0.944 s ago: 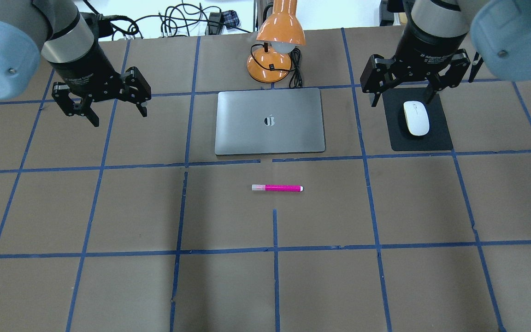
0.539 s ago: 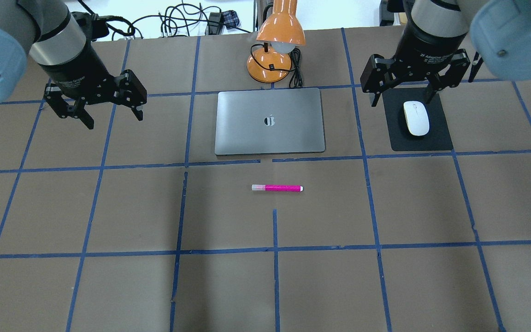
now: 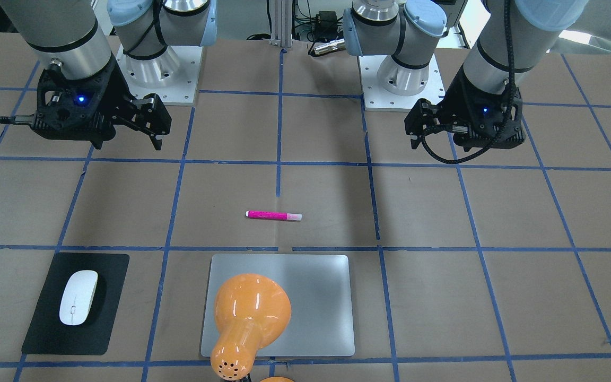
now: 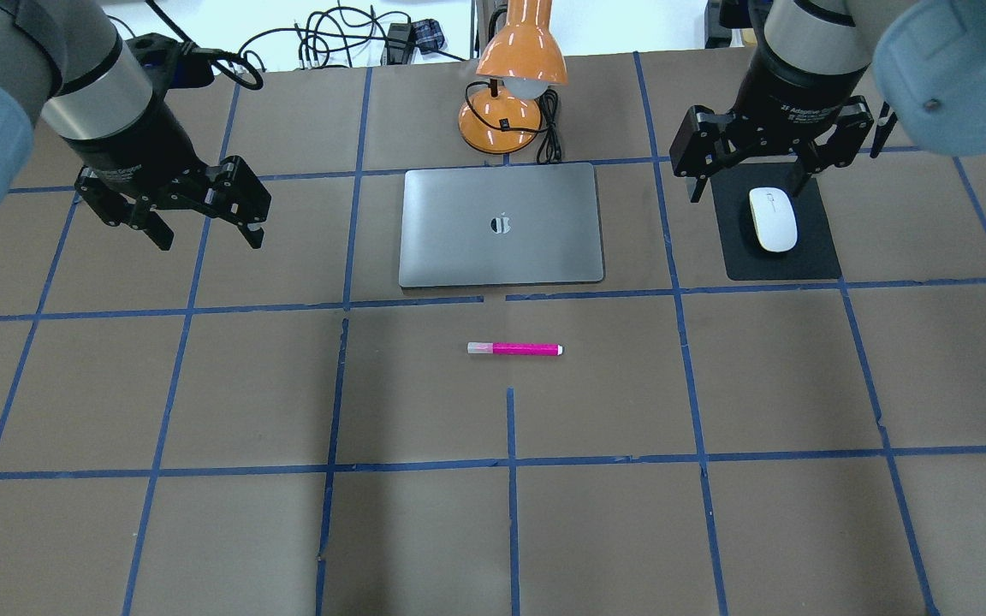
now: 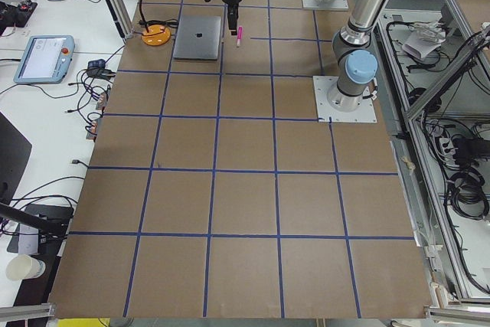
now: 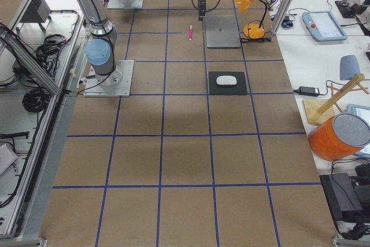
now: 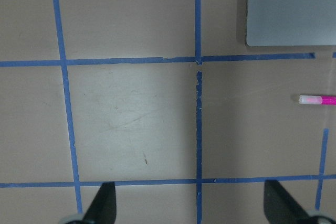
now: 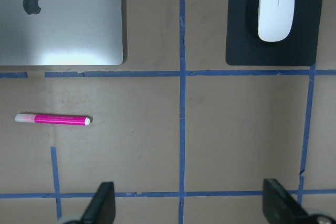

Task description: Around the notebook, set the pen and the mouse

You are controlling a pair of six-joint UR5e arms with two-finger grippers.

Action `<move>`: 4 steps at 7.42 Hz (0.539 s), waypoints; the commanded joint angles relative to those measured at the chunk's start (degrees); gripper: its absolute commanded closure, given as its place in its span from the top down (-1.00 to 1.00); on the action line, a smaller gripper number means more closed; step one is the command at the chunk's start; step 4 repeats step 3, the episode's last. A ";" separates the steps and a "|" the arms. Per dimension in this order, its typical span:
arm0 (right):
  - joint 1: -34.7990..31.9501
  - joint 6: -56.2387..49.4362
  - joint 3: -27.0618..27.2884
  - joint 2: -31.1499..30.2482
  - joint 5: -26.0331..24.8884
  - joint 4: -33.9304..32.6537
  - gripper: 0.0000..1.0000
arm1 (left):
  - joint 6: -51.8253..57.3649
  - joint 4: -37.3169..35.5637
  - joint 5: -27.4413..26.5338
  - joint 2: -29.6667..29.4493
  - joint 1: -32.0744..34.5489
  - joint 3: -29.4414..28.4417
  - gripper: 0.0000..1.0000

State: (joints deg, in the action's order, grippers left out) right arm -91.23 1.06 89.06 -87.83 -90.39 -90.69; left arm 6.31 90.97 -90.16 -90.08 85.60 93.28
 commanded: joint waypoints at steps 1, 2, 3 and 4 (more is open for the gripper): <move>0.00 0.00 0.06 -0.15 -0.05 0.08 1.00 | 0.10 -0.35 0.07 0.43 -0.17 0.50 1.00; 0.00 0.00 0.14 -0.06 -0.05 -0.01 1.00 | 0.10 -0.53 0.16 0.52 -0.17 0.50 1.00; 0.00 -0.09 0.06 0.11 -0.05 -0.10 1.00 | 0.10 -0.53 0.16 0.52 -0.17 0.50 1.00; 0.00 -0.09 0.06 0.11 -0.05 -0.10 1.00 | 0.10 -0.53 0.16 0.52 -0.17 0.50 1.00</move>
